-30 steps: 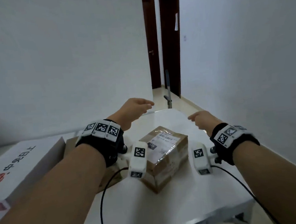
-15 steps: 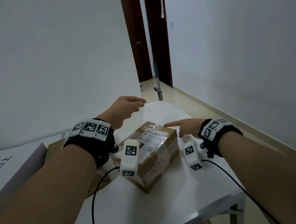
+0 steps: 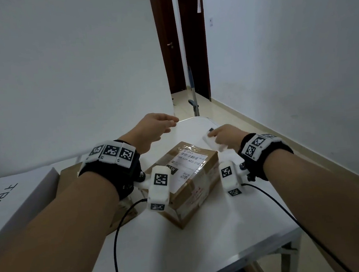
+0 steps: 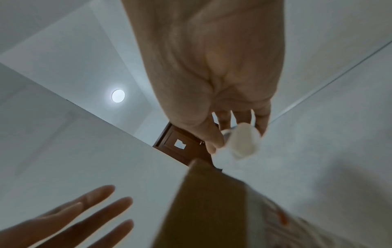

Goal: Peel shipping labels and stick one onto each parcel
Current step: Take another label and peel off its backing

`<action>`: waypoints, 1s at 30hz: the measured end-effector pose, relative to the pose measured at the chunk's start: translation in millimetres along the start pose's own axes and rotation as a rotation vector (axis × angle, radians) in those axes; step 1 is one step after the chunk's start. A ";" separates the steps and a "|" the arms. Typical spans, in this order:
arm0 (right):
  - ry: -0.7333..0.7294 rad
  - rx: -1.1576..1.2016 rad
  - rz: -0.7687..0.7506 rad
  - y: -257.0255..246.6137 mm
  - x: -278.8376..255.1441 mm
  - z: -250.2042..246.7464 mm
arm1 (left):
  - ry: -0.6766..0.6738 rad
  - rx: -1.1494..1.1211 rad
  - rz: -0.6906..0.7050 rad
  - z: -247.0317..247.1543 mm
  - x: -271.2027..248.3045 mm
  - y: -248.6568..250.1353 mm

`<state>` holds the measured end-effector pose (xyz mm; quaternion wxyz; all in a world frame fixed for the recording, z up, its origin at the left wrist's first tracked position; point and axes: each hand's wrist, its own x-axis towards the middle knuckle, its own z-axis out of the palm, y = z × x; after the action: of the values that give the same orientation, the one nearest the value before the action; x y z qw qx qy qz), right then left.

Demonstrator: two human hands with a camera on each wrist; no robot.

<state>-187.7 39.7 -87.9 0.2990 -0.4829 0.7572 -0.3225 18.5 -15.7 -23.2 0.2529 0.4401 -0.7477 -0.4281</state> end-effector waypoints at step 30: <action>-0.161 0.287 -0.447 -205.4 -86.3 189.3 | 0.512 -0.614 0.125 -176.8 -165.8 -100.6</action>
<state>98.2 14.9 -32.1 0.3450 -0.6148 0.5523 -0.4449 276.8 30.8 -20.8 0.5764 0.3900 -0.5231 -0.4919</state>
